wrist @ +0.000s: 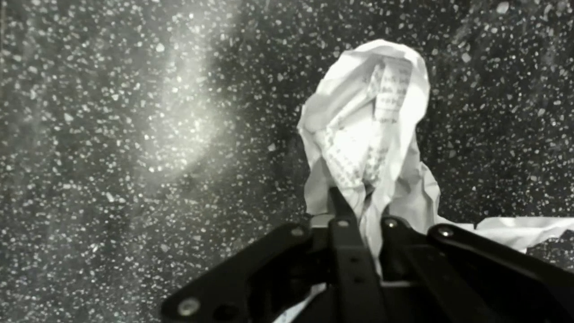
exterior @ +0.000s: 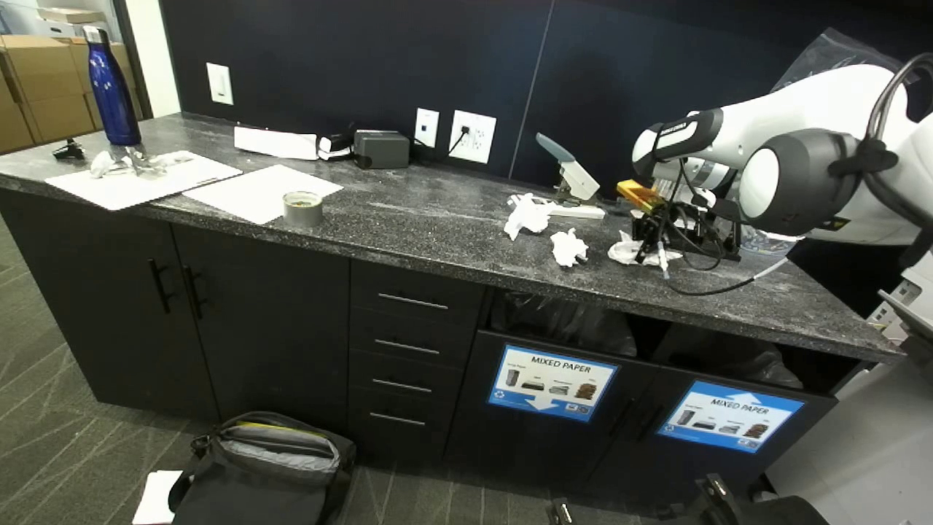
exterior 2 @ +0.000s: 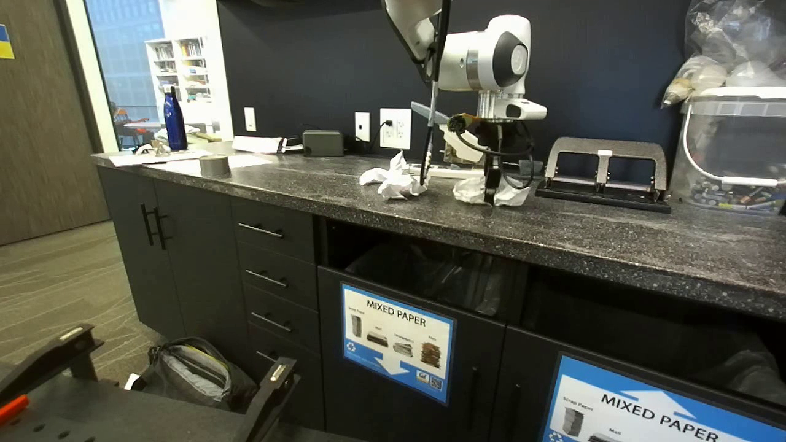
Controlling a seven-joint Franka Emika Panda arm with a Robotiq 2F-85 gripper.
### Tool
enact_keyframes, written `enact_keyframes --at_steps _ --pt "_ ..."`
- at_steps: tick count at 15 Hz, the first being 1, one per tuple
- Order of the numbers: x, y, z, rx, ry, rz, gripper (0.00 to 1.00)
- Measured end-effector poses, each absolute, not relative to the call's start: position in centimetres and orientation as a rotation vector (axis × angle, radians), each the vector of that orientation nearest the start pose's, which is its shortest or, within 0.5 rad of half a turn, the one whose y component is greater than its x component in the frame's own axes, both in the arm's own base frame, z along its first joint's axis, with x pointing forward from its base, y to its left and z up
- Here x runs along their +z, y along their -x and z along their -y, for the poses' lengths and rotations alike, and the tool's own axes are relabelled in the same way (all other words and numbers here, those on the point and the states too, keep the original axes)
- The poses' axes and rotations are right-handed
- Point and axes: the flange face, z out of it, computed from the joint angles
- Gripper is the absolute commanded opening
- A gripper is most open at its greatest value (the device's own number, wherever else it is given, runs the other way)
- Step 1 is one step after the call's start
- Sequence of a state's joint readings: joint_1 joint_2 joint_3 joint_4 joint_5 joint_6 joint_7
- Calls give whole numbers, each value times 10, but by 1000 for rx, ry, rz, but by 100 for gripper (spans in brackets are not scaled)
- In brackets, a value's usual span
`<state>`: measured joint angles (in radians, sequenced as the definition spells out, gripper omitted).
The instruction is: Pick up the pieces of paper from the countertop and put them in the left bin.
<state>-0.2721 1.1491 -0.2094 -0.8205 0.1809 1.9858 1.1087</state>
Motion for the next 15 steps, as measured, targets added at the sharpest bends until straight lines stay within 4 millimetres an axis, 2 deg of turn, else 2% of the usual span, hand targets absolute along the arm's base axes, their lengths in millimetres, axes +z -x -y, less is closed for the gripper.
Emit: enact_keyframes --at_steps 3,7,11,15 --pt "219 -743 286 -43 2438 -1987 5" --pt "233 -732 274 -8 2626 -1695 4" --pt "247 -710 262 61 2772 -1384 4" --pt "245 -681 241 163 2870 -1060 4"
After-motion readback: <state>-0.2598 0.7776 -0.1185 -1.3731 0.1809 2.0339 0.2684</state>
